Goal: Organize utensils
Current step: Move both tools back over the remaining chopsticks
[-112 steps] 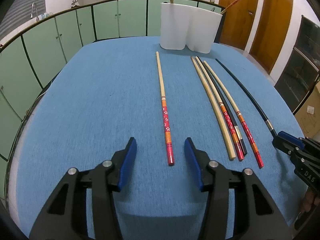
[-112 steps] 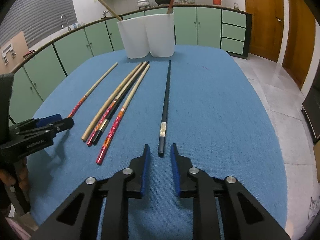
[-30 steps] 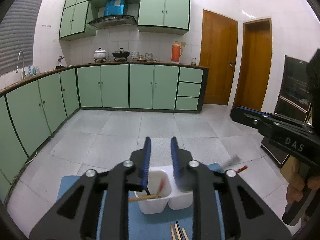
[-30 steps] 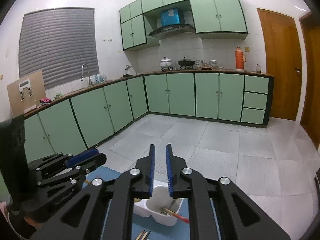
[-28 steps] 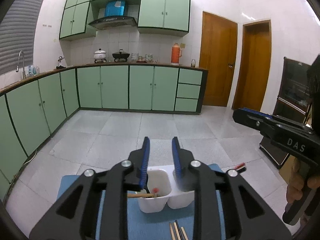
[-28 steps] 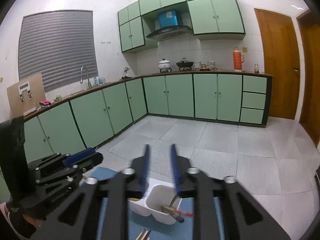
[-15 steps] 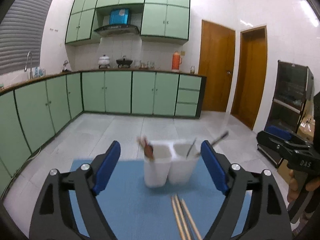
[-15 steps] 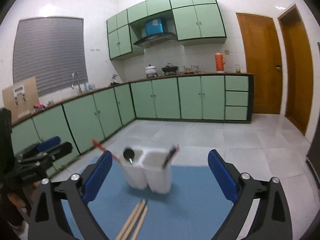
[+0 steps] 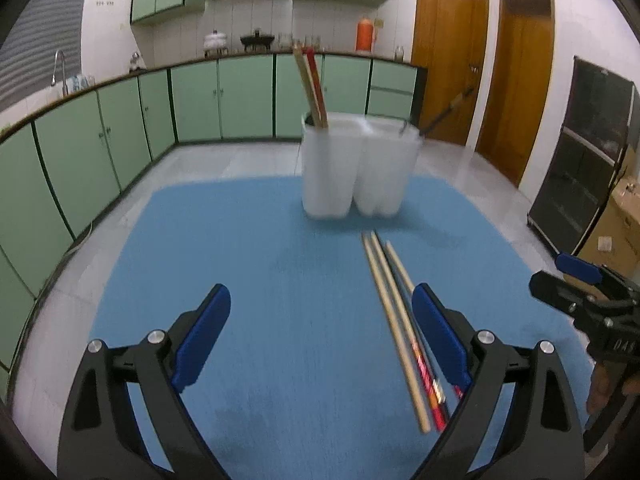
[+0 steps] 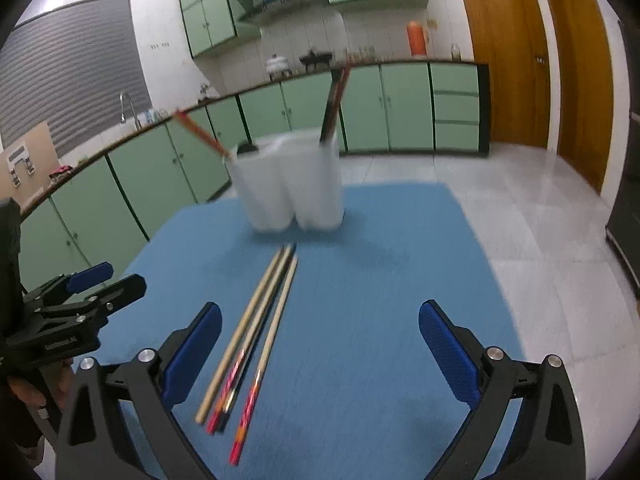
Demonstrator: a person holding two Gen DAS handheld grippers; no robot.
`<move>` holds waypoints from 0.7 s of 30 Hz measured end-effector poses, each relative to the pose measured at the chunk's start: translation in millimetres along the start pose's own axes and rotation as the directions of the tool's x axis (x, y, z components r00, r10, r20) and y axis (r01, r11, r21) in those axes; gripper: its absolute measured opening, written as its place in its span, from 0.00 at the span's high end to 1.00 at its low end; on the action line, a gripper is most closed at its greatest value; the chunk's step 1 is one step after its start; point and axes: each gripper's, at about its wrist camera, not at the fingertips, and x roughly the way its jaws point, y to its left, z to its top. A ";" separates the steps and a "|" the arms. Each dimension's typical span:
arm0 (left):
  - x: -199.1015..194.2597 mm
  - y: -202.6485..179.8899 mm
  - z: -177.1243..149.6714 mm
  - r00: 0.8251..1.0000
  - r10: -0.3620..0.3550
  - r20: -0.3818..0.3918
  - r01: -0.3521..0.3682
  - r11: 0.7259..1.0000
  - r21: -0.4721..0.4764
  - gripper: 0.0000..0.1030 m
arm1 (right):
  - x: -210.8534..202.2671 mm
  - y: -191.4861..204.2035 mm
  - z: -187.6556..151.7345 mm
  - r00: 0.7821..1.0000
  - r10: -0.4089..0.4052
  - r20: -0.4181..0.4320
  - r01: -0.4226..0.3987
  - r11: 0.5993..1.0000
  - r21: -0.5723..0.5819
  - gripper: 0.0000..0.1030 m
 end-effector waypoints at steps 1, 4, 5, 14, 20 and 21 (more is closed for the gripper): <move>2.9 1.2 -2.9 1.000 -0.001 -0.013 0.001 1.000 -0.004 0.13 | 3.5 2.3 -5.9 1.000 0.003 -0.016 -0.003 1.000 0.002 0.09; 9.8 1.3 -18.0 0.999 -0.002 -0.051 0.002 1.000 -0.007 0.13 | 12.2 9.9 -20.1 0.999 0.002 -0.053 -0.002 1.000 -0.001 0.14; 11.0 0.3 -23.7 0.998 -0.002 -0.061 0.002 1.000 -0.005 0.13 | 14.1 11.4 -24.3 0.998 0.002 -0.062 -0.003 1.000 -0.003 0.16; 14.3 9.7 -47.7 0.992 0.021 -0.126 -0.023 1.000 -0.010 0.13 | 40.3 29.1 -47.7 0.983 0.038 -0.182 -0.044 0.999 -0.029 0.52; 13.0 17.4 -49.4 0.991 0.020 -0.130 -0.024 0.999 -0.025 0.13 | 55.3 39.8 -48.7 0.974 0.032 -0.226 -0.044 0.998 -0.047 0.69; 13.5 17.0 -48.7 0.991 0.019 -0.130 -0.023 0.999 -0.025 0.13 | 56.8 40.7 -48.1 0.973 0.027 -0.228 -0.040 0.998 -0.050 0.69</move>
